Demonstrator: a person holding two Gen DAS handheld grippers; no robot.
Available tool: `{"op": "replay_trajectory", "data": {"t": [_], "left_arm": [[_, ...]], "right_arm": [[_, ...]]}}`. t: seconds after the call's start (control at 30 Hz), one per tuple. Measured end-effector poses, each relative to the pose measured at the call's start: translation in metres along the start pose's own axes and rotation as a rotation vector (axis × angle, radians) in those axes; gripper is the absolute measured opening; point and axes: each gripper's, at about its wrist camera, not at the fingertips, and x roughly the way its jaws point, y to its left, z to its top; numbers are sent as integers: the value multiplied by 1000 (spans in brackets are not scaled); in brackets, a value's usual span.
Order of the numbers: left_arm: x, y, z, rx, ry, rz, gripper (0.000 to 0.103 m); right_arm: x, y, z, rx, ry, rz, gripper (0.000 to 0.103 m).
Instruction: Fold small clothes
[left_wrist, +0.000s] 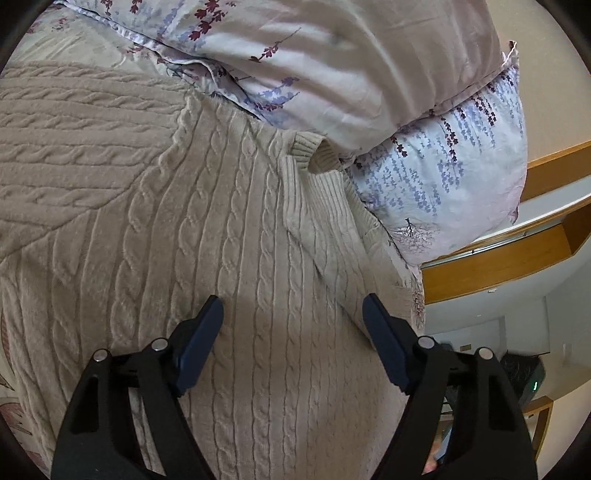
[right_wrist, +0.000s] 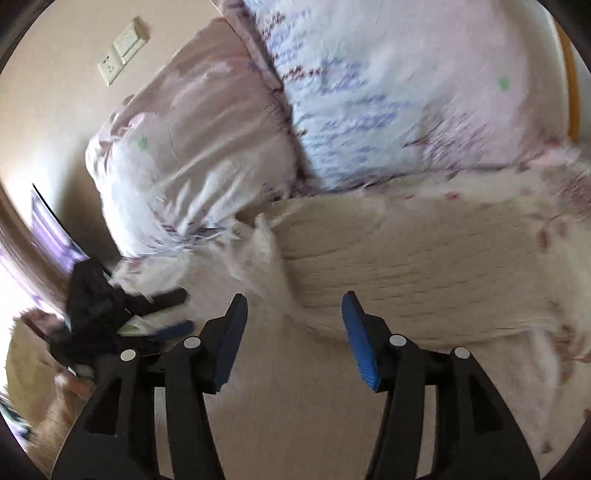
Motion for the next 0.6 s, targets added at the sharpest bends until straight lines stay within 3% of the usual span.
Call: {"op": "replay_trajectory", "data": {"t": [0.2,0.27,0.33,0.43,0.5,0.6], "left_arm": [[-4,1,7,-17,-3,-10,77],[-5,6,11,-45,12,-31,77],[-8,13,15,-66,18,-54,77],[-10,20,19,-97,14,-82,78],[-10,20,19,-92,14,-89,78],[-9,18,19,-83,13,-75,78]], "right_arm": [[97,-4,31,163,230,75,55],[113,9,26,152,272,186,54],[116,32,14,80,307,288,55],[107,59,-8,-79,344,315,55],[98,60,-22,-69,381,371,55],[71,40,-31,22,323,331,55]]}}
